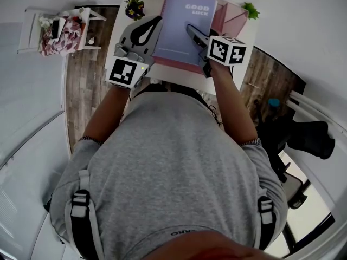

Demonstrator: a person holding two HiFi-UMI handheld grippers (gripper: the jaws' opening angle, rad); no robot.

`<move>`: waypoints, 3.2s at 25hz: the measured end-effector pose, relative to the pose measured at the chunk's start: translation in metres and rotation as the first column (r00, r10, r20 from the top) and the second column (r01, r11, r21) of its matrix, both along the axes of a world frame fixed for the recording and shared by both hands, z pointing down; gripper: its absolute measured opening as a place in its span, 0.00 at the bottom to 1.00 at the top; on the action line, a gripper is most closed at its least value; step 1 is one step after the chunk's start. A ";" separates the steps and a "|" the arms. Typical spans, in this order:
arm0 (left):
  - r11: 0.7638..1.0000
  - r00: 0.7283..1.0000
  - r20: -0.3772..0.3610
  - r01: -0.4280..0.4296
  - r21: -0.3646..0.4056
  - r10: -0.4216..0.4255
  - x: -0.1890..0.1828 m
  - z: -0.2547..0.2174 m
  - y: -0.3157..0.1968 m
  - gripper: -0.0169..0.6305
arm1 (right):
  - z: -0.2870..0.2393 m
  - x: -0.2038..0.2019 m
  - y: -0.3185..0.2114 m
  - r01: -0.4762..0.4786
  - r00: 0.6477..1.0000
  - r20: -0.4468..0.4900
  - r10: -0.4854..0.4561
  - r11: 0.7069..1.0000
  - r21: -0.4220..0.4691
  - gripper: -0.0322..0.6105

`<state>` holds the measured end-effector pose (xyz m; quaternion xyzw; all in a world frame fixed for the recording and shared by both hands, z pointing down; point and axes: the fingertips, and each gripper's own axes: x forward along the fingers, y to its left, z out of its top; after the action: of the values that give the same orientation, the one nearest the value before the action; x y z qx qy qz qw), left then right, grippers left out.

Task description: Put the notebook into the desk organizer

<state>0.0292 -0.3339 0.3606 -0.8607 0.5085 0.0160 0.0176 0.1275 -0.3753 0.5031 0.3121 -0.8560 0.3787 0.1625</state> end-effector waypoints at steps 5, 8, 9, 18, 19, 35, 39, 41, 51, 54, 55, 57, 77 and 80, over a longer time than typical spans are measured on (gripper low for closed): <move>1.000 1.000 -0.005 -0.014 0.016 0.014 0.001 -0.002 0.001 0.06 | 0.008 0.000 0.001 -0.016 1.000 -0.017 0.016 1.000 -0.023 0.37; 1.000 1.000 -0.007 -0.021 0.015 0.021 0.002 -0.001 0.002 0.06 | 0.010 0.000 0.002 -0.023 0.999 -0.023 0.022 0.999 -0.033 0.41; 1.000 1.000 -0.006 -0.023 0.012 0.023 0.002 -0.001 0.002 0.06 | 0.008 0.000 0.000 -0.025 0.999 -0.034 0.024 0.999 -0.025 0.43; 0.997 0.997 -0.030 -0.070 0.030 0.071 0.005 -0.010 -0.002 0.06 | 0.015 -0.001 -0.003 -0.025 0.995 -0.096 0.022 0.999 -0.026 0.48; 0.997 0.997 -0.029 -0.075 0.028 0.076 0.006 -0.010 -0.002 0.06 | 0.015 -0.001 -0.003 -0.028 0.994 -0.106 0.026 0.999 -0.024 0.48; 0.994 0.994 0.020 -0.107 -0.016 0.107 0.021 0.012 -0.030 0.06 | 0.025 0.008 -0.011 -0.144 0.953 -0.262 0.154 0.988 0.058 0.55; 0.993 0.993 0.016 -0.115 -0.015 0.116 0.025 0.013 -0.036 0.05 | 0.022 0.009 -0.013 -0.155 0.936 -0.301 0.181 0.982 0.108 0.59; 0.992 0.992 0.015 -0.122 -0.019 0.122 0.027 0.015 -0.036 0.06 | 0.019 0.010 -0.013 -0.155 0.926 -0.325 0.194 0.978 0.140 0.59; 0.988 0.989 -0.006 -0.149 -0.030 0.149 0.031 0.018 -0.037 0.05 | 0.012 0.009 -0.012 -0.136 0.874 -0.418 0.248 0.951 0.279 0.64; 0.988 0.989 -0.008 -0.150 -0.032 0.149 0.029 0.018 -0.038 0.05 | 0.010 0.012 -0.011 -0.138 0.860 -0.437 0.263 0.945 0.297 0.66; 0.988 0.989 -0.009 -0.150 -0.031 0.149 0.029 0.018 -0.037 0.05 | 0.012 0.014 -0.010 -0.143 0.857 -0.440 0.267 0.945 0.295 0.68; 0.988 0.989 -0.010 -0.149 -0.031 0.149 0.029 0.018 -0.037 0.05 | 0.013 0.018 -0.009 -0.149 0.855 -0.442 0.271 0.945 0.291 0.69; 0.984 0.985 -0.006 -0.174 -0.028 0.174 0.021 0.018 -0.023 0.05 | -0.053 0.015 0.007 -0.131 0.906 -0.290 0.309 0.855 0.503 0.71; 0.983 0.983 -0.008 -0.183 -0.026 0.183 0.018 0.017 -0.016 0.05 | -0.069 0.018 0.018 -0.133 0.915 -0.252 0.314 0.826 0.548 0.69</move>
<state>0.0476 -0.3502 0.3777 -0.9039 0.4276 0.0133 0.0031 0.1451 -0.3573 0.4339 0.5029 -0.8430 0.0916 0.1676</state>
